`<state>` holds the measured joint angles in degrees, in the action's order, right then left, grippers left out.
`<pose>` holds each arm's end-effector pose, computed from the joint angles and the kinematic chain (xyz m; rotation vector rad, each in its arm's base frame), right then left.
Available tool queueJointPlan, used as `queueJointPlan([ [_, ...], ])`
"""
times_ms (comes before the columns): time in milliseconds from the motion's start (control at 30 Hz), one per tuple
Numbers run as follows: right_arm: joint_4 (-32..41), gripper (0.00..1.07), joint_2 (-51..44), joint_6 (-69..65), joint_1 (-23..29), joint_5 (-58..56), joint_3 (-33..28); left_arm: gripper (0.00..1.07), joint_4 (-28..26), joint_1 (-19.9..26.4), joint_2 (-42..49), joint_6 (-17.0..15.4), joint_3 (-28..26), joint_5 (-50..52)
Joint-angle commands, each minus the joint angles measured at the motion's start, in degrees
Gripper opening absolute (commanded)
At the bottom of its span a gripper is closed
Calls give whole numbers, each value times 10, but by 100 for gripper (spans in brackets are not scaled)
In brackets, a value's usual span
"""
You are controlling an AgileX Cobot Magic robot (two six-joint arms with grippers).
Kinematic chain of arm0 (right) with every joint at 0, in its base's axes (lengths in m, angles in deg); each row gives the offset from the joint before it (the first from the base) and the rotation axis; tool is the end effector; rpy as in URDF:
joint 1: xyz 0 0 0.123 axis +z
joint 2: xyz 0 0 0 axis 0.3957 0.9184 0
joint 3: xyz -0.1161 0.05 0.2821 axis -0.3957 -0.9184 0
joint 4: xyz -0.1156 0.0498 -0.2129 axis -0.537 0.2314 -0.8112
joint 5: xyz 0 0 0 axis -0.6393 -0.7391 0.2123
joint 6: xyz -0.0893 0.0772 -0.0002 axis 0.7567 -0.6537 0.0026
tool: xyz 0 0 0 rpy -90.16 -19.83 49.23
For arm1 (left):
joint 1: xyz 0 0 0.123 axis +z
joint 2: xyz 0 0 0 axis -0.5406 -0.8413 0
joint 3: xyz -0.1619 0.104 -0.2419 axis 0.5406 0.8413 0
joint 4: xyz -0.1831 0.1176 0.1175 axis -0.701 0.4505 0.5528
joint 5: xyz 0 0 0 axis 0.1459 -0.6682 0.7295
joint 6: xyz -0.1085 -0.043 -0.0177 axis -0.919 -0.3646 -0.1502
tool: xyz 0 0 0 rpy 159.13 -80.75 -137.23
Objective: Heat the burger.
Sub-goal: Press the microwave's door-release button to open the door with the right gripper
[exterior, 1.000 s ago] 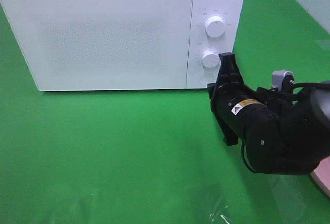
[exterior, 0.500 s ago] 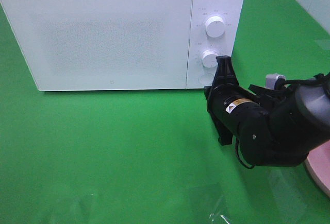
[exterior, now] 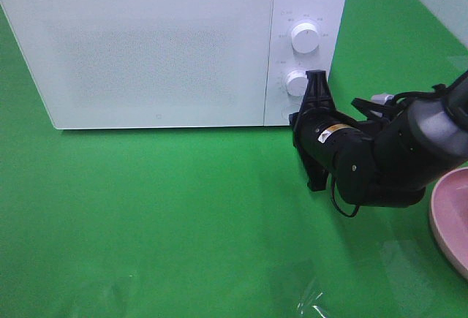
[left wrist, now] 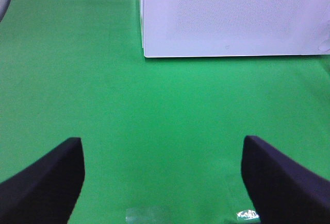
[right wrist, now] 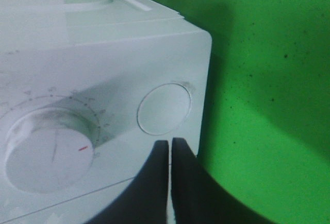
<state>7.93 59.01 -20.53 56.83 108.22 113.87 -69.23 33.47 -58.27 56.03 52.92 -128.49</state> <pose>0.3411 0.1713 0.1094 1.3405 1.6228 1.0937 -0.0136 -0.0150 0.2678 0.0887 2.0271 -0.1046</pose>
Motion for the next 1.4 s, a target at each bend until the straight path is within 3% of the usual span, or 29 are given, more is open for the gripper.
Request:
queueJointPlan([
  [33, -14, 0, 9, -10, -3, -2, 13, 76, 0, 0, 2, -3, 1, 6],
  [333, -10, 0, 48, -9, -3, 2, 56, 76, 0, 0, 2, -3, 1, 6],
  [733, -17, 0, 54, -3, -34, 10, 63, 76, 0, 0, 2, -3, 1, 6],
  [1400, -12, 0, 58, 14, -37, 76, 83, 76, 0, 0, 2, -3, 1, 6],
])
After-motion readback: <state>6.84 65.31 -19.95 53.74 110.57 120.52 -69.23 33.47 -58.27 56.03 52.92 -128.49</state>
